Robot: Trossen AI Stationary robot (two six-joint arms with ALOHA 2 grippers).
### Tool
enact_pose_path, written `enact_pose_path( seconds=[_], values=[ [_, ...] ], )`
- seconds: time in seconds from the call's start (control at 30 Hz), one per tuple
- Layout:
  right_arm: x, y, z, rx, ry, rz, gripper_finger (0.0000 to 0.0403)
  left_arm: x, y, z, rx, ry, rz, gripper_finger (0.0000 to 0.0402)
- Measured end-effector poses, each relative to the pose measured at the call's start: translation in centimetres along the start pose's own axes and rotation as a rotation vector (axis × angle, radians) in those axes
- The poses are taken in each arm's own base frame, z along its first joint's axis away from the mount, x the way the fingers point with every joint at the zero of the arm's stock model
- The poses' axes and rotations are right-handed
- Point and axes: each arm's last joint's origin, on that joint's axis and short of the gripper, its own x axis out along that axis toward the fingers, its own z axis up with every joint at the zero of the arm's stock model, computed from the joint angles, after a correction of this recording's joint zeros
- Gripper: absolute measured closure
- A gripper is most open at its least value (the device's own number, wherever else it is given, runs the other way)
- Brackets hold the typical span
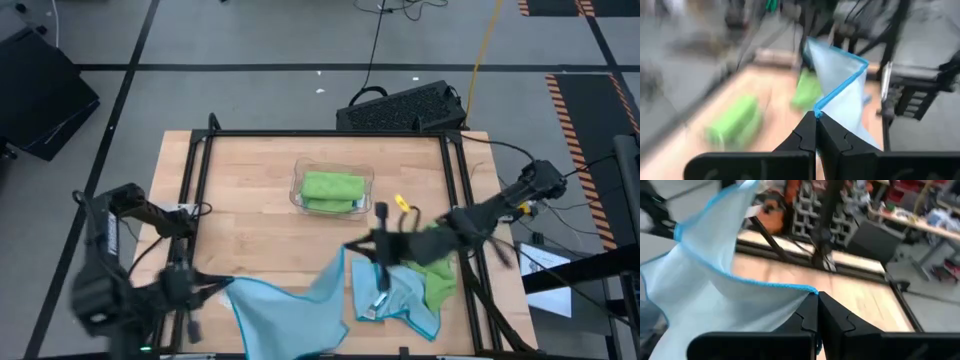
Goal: Fold microfiber towels
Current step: Fold the blue left microfiber cloth
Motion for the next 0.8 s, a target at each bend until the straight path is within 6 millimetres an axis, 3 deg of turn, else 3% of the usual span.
enact_pose_path(
  seconds=[0.3,0.47,0.6,0.8],
  values=[
    [5.7,-5.6,-7.4,0.122,-0.03,0.019,0.0403,5.8,1.8,-6.9,0.068,0.293,0.208,0.0394],
    [7.0,-7.9,-10.1,0.203,-0.1,0.026,0.0403,7.5,3.6,-8.3,0.07,0.381,0.297,0.0394],
    [7.2,-8.8,-11.6,0.177,-0.092,-0.009,0.0403,8.9,4.8,-9.8,0.069,0.429,0.379,0.0394],
    [7.1,-8.2,-13.9,0.219,-0.038,0.013,0.0403,9.9,6.0,-12.5,0.052,0.566,0.488,0.0394]
  ],
)
